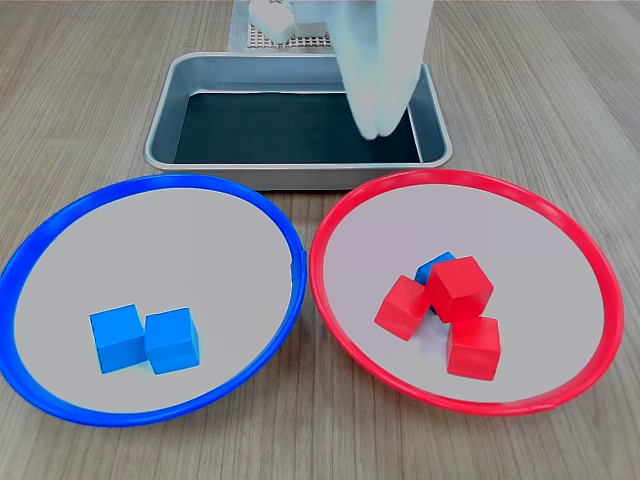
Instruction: Relocate any blue block in the red dish to the blue dish, correcting any misplacements.
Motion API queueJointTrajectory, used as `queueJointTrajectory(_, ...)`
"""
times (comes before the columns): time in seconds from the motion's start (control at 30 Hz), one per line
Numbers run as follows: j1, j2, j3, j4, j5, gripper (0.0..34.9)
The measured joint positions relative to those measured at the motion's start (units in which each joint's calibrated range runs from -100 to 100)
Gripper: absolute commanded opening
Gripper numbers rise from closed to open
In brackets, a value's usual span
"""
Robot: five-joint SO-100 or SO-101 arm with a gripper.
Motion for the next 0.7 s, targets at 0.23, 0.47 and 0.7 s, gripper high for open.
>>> queueJointTrajectory(0.23,-0.8,6.91,-5.72,1.96,-3.47,1.0)
queueJointTrajectory(0.47,-3.63,13.64,-14.88,3.43,-4.49,4.5)
queueJointTrajectory(0.7,-5.4,16.97,-17.51,3.67,-3.13,5.1)
